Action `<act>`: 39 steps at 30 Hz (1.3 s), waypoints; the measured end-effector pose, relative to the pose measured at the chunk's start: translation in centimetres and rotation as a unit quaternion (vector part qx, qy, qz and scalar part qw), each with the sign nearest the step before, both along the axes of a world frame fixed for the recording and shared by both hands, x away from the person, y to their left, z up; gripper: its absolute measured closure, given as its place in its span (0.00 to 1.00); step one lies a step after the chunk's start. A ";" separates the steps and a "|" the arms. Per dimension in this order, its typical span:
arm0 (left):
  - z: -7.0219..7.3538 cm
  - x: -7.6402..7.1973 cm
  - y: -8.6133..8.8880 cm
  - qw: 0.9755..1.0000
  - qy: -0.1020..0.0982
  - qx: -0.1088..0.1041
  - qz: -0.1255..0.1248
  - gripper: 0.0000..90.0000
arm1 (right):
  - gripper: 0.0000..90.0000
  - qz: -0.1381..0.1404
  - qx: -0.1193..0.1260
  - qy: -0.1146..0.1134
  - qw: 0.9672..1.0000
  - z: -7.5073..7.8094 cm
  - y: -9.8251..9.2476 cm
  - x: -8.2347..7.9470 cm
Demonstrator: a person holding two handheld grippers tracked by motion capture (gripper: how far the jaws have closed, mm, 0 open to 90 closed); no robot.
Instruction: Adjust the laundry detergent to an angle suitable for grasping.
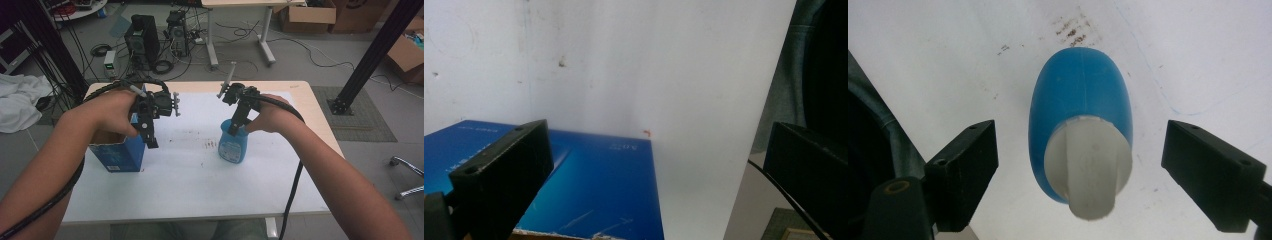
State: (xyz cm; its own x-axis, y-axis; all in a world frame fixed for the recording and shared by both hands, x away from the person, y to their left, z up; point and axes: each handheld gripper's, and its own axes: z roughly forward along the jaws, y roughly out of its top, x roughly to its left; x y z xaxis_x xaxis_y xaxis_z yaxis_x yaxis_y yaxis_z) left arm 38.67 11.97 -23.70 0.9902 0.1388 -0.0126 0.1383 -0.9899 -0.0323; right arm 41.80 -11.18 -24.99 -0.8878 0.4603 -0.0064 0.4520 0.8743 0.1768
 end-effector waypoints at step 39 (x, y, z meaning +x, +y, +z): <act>0.2 0.1 -0.2 1.000 0.002 0.006 0.001 0.00 | 0.00 0.145 -0.009 -0.044 0.988 4.3 0.9 -3.3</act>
